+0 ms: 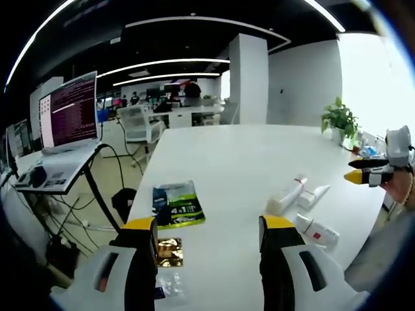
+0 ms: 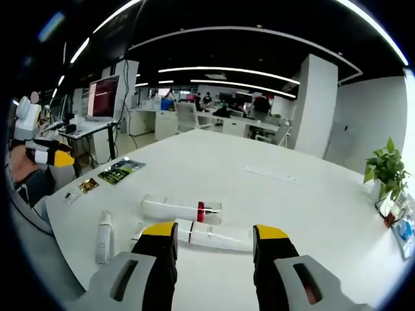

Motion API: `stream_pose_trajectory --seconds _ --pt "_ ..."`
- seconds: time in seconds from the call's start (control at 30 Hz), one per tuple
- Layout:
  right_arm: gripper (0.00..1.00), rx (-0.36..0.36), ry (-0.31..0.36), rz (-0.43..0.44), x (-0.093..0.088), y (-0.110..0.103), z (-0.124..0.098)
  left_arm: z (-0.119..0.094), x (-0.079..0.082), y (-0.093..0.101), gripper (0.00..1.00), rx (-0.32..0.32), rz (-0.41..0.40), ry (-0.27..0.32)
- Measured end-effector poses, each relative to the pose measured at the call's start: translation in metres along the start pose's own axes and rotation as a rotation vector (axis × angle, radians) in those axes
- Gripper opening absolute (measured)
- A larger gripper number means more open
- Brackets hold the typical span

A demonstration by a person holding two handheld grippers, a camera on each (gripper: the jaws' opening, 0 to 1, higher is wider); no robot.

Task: Arrange the skincare products in the storage area until every visible bottle or jar stands upright without overlapping.

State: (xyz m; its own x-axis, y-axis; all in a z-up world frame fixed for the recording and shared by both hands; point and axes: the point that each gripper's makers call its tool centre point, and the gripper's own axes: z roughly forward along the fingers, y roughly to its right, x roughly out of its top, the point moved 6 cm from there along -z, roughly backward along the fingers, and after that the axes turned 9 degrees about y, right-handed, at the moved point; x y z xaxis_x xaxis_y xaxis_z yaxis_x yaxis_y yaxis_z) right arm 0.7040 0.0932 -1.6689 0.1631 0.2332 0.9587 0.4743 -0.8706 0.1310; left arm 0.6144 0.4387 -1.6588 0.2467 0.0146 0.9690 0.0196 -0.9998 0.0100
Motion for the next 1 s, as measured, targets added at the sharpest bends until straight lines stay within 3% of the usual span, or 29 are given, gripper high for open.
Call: stream_pose_trajectory --seconds 1.0 --pt "0.42 0.074 -0.005 -0.087 0.0 -0.018 0.004 0.002 -0.008 -0.003 0.57 0.037 0.095 -0.062"
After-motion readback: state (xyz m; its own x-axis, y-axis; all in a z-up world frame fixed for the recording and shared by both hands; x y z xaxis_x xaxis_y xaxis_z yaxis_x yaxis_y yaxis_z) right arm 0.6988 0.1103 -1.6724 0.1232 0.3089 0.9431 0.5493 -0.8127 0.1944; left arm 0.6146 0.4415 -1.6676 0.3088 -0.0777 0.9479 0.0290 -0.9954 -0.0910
